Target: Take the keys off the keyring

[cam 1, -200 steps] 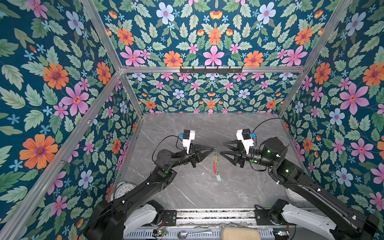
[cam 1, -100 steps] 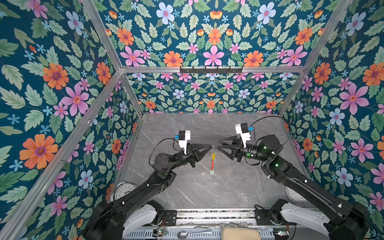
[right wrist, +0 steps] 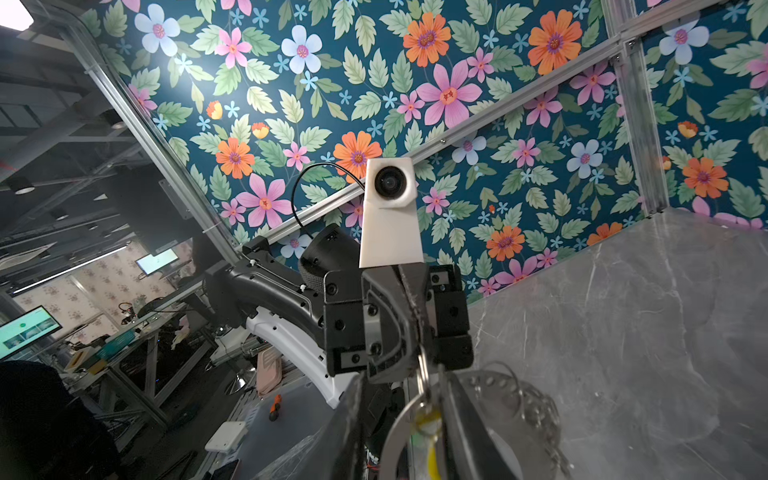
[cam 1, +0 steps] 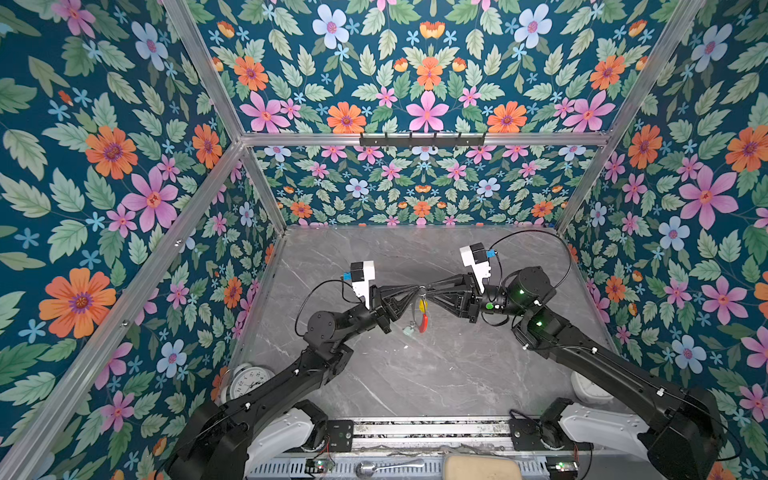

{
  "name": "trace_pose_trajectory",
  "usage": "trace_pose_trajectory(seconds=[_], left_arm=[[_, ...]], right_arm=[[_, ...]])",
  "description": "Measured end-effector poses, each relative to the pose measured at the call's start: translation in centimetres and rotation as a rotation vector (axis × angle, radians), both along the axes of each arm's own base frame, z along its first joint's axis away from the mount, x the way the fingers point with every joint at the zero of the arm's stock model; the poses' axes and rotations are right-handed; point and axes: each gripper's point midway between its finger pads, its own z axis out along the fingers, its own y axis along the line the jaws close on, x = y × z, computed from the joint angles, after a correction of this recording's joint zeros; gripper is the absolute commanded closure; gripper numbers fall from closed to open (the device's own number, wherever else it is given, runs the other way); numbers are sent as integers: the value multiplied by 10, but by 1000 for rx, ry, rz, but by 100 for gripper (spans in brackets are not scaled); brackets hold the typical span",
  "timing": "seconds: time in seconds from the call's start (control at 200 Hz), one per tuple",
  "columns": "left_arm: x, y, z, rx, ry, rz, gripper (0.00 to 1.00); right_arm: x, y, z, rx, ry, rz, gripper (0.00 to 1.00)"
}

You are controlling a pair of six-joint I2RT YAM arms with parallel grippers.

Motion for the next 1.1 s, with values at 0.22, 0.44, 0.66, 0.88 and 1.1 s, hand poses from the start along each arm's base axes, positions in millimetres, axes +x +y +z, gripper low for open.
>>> trace_pose_trajectory(seconds=[0.22, 0.44, 0.66, 0.88, 1.1], left_arm=[[1, 1, 1, -7, -9, 17, 100], [-1, 1, 4, -15, -16, 16, 100], [-7, 3, 7, -2, -12, 4, 43], [-15, -6, 4, 73, 20, -82, 47], [-19, -16, -3, 160, 78, -164, 67]], right_arm=[[2, 4, 0, -2, 11, 5, 92], [3, 4, 1, -9, 6, 6, 100], [-3, 0, 4, -72, -12, -3, 100], [-4, -8, 1, -180, -32, -8, 100], [-10, -12, -2, -258, -59, 7, 100]])
